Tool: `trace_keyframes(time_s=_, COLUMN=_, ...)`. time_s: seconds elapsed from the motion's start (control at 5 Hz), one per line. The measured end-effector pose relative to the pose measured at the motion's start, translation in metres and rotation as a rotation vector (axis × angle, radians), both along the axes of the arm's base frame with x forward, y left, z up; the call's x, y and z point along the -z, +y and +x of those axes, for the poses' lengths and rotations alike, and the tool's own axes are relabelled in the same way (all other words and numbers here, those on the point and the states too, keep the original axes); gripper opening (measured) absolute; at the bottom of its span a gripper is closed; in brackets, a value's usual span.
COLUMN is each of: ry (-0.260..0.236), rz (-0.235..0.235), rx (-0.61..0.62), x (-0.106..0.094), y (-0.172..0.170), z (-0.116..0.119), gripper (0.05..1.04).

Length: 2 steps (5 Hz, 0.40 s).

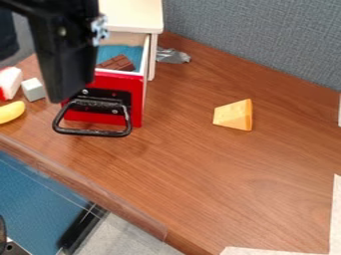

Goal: Take the chocolate out of the drawer and put it to the center of the table

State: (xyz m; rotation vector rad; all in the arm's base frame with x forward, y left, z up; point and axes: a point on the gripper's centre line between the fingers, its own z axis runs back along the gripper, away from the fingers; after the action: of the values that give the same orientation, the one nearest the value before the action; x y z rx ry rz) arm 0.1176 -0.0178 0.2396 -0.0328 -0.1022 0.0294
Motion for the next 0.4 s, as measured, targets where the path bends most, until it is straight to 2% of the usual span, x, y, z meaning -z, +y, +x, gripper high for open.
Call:
trace_keyframes(time_s=0.2, ry=0.009, rz=0.000, rx=0.005, x=0.003, y=0.000, z=-0.001, gripper=1.000)
trace_keyframes(time_s=0.4, ry=0.028, rz=-0.012, rx=-0.024, x=0.019, y=0.009, z=0.018, gripper=0.999)
